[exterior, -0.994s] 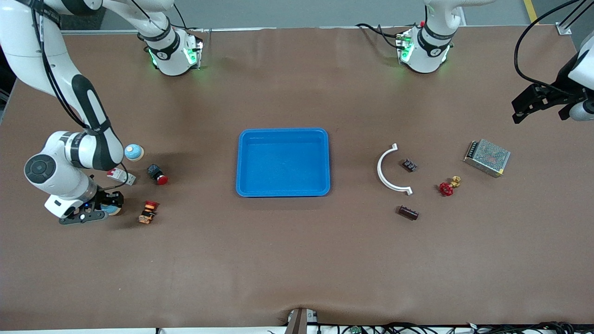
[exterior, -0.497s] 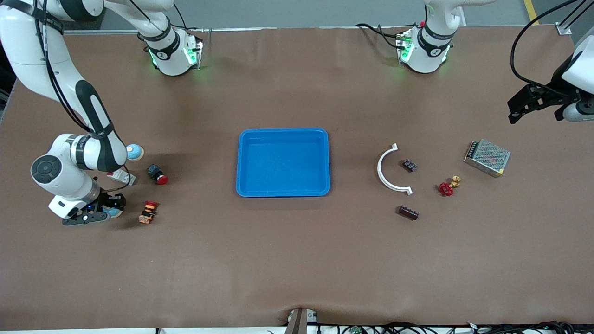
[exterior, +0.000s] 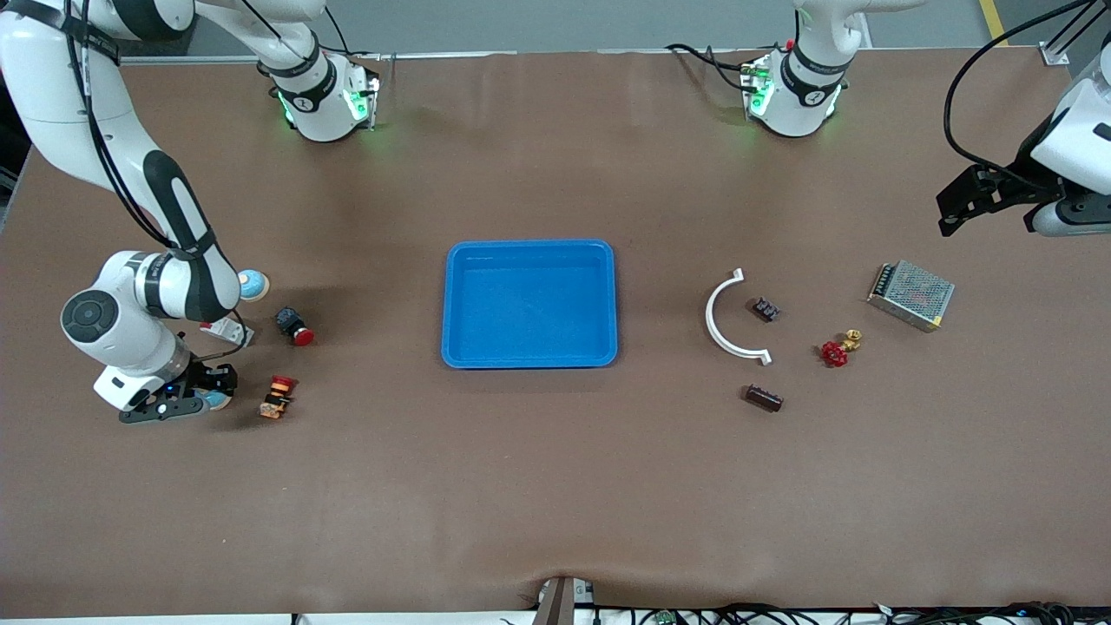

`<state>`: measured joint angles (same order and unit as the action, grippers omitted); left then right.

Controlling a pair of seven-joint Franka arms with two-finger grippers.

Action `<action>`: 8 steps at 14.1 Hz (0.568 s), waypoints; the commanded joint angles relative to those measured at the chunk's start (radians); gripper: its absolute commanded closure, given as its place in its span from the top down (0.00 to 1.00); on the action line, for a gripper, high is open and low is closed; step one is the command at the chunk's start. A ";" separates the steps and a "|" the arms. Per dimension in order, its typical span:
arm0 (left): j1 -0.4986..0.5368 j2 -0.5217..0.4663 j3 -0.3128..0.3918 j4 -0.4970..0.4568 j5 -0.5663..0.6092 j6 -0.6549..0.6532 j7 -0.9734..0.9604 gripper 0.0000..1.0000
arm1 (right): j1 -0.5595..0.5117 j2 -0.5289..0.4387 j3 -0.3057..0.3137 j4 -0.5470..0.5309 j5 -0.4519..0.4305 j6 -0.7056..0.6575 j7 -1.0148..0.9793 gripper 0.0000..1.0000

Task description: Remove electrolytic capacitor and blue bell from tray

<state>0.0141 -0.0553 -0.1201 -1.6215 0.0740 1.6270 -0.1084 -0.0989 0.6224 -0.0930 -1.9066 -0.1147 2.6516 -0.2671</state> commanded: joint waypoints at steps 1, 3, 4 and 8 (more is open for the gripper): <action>0.001 0.008 -0.001 0.015 -0.006 -0.001 0.019 1.00 | -0.012 0.031 0.035 -0.006 0.042 0.031 0.014 0.00; 0.000 0.009 -0.001 0.015 -0.005 -0.001 0.018 1.00 | -0.012 0.031 0.035 -0.005 0.044 0.031 0.014 0.00; 0.000 0.009 -0.001 0.015 -0.005 -0.001 0.018 1.00 | -0.013 0.031 0.035 -0.005 0.044 0.031 0.014 0.00; 0.000 0.009 -0.003 0.014 -0.005 -0.001 0.016 1.00 | -0.018 0.031 0.035 -0.006 0.044 0.034 0.012 1.00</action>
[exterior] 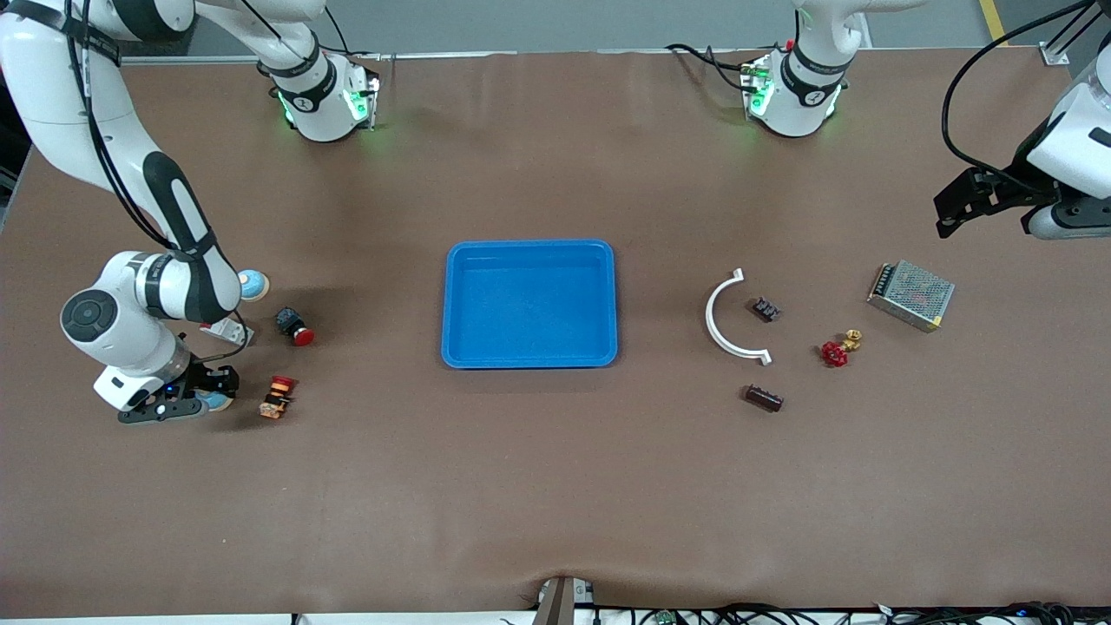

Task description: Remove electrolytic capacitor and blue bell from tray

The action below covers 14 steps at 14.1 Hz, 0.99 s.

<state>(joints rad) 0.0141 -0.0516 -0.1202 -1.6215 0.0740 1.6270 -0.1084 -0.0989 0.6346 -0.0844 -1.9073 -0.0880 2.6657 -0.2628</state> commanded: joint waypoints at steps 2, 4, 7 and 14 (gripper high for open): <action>-0.002 0.010 -0.007 0.015 -0.005 -0.001 0.003 1.00 | -0.015 0.017 0.026 -0.006 0.017 0.019 0.008 1.00; 0.001 0.010 -0.015 0.015 -0.006 -0.001 0.003 1.00 | -0.007 0.008 0.025 -0.004 0.017 0.005 -0.005 1.00; 0.001 0.010 -0.018 0.014 -0.008 -0.001 0.003 1.00 | -0.001 -0.042 0.025 0.014 0.016 -0.102 -0.070 1.00; 0.006 0.010 -0.032 0.012 -0.017 -0.003 0.007 1.00 | 0.062 -0.194 0.026 0.123 0.017 -0.527 0.017 1.00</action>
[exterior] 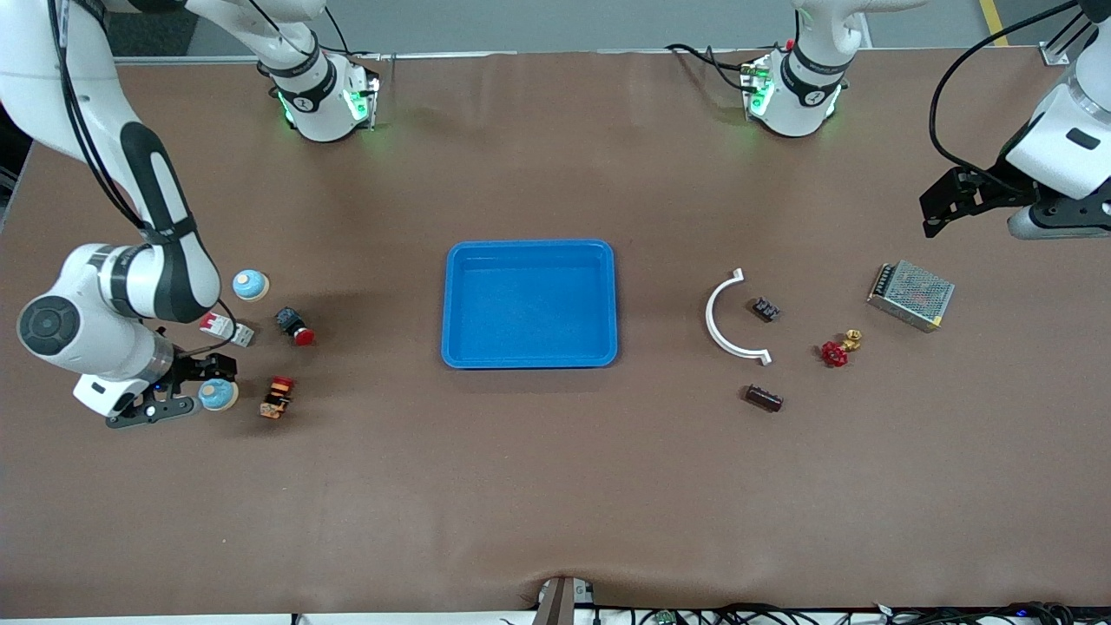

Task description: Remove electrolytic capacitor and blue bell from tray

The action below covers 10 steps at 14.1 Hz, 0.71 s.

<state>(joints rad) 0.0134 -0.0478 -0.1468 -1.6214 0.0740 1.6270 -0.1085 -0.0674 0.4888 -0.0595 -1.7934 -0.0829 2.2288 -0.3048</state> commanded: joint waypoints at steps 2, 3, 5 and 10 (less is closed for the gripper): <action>0.005 0.005 -0.005 0.014 -0.019 -0.012 0.007 1.00 | 0.089 -0.094 0.001 0.011 0.012 -0.158 0.186 1.00; 0.005 0.003 -0.005 0.014 -0.020 -0.019 0.009 1.00 | 0.112 -0.119 0.001 0.011 0.012 -0.187 0.257 1.00; 0.005 0.000 -0.007 0.015 -0.028 -0.026 0.009 1.00 | 0.141 -0.165 0.003 0.011 0.014 -0.242 0.337 1.00; 0.004 -0.004 -0.008 0.015 -0.055 -0.030 0.009 1.00 | 0.152 -0.321 0.003 0.014 0.014 -0.372 0.414 1.00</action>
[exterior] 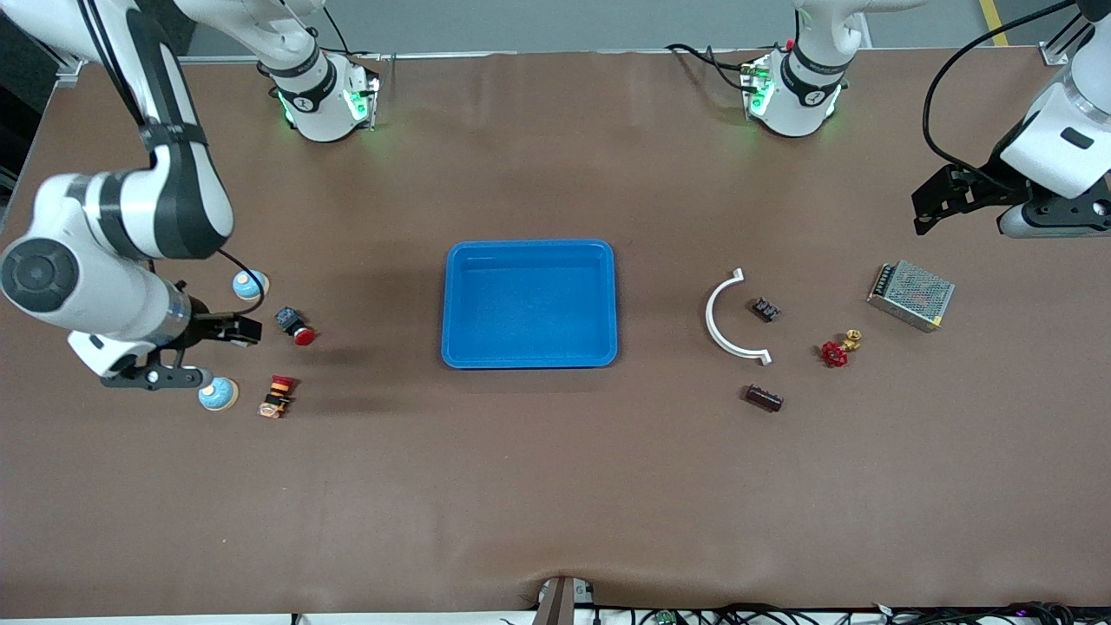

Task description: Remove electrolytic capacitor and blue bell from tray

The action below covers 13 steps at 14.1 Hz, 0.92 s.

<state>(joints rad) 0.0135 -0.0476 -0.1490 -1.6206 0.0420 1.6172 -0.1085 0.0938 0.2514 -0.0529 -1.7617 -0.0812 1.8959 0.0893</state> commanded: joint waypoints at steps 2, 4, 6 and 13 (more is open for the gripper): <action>0.003 -0.006 -0.006 0.016 -0.040 -0.022 0.007 1.00 | -0.058 -0.145 0.027 -0.012 0.012 -0.087 0.015 1.00; 0.005 -0.009 -0.007 0.019 -0.044 -0.022 0.003 1.00 | -0.141 -0.170 0.109 0.065 0.012 -0.205 0.021 1.00; 0.005 -0.011 -0.014 0.028 -0.044 -0.025 0.001 1.00 | -0.167 -0.169 0.119 0.177 0.014 -0.320 0.021 1.00; 0.005 -0.012 -0.014 0.031 -0.036 -0.082 0.003 1.00 | -0.184 -0.162 0.113 0.392 0.049 -0.462 0.015 1.00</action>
<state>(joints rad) 0.0134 -0.0505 -0.1566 -1.5985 0.0171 1.5597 -0.1085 -0.0705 0.0645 0.0433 -1.4404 -0.0485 1.4829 0.0951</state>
